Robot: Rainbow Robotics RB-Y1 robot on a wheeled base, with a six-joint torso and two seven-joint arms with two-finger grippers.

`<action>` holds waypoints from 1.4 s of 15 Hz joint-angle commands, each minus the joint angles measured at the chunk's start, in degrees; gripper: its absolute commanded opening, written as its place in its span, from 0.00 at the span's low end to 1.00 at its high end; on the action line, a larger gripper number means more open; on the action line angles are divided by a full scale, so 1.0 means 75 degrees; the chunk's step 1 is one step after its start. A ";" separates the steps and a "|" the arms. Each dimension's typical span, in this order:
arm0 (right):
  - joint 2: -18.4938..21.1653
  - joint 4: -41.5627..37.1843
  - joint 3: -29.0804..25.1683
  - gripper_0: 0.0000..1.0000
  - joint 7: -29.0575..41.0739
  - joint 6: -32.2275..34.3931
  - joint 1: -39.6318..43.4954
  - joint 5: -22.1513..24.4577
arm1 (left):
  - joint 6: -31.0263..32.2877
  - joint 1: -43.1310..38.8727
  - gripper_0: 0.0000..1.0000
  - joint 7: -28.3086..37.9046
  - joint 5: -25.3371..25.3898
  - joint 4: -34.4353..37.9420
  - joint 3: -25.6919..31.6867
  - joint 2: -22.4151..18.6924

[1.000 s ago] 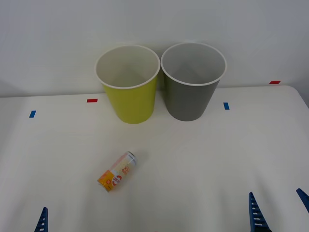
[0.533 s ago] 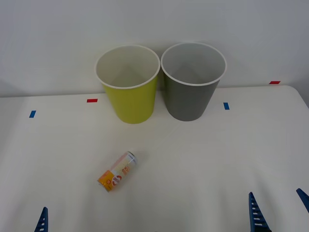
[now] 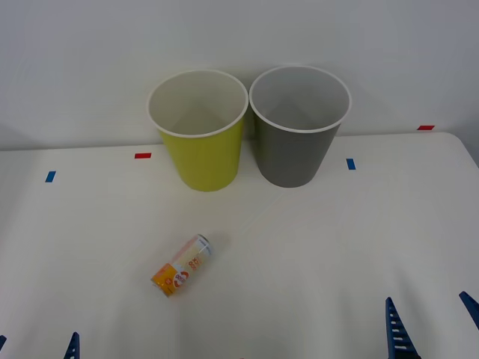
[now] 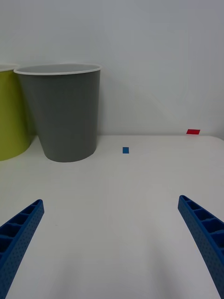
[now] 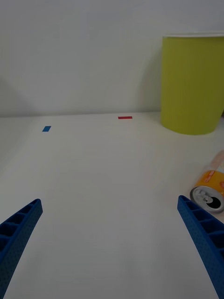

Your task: Put cans in the gray bin and PET bottles in the light green bin.

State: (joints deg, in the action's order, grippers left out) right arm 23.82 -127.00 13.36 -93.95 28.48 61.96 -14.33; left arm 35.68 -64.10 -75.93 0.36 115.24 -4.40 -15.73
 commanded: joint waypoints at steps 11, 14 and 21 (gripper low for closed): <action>0.0000 0.0000 0.0000 1.00 0.0000 0.0000 0.0000 0.0000 | -0.1429 0.1785 1.00 -0.0036 0.0175 -0.0014 -0.0491 -0.2380; 0.0000 0.0000 0.0000 1.00 0.0000 0.0000 0.0000 0.0000 | -0.1663 0.2184 1.00 -0.0047 0.0151 -0.0014 -0.0632 -0.2778; 0.0000 0.0000 0.0000 1.00 0.0000 0.0000 0.0000 0.0000 | -0.3104 0.2887 1.00 -0.0012 0.0280 0.0431 -0.0773 -0.3470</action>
State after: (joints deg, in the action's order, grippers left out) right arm 23.82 -127.00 13.36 -93.95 28.48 61.96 -14.33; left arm 15.17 -43.87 -76.04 2.29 117.44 -9.47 -40.84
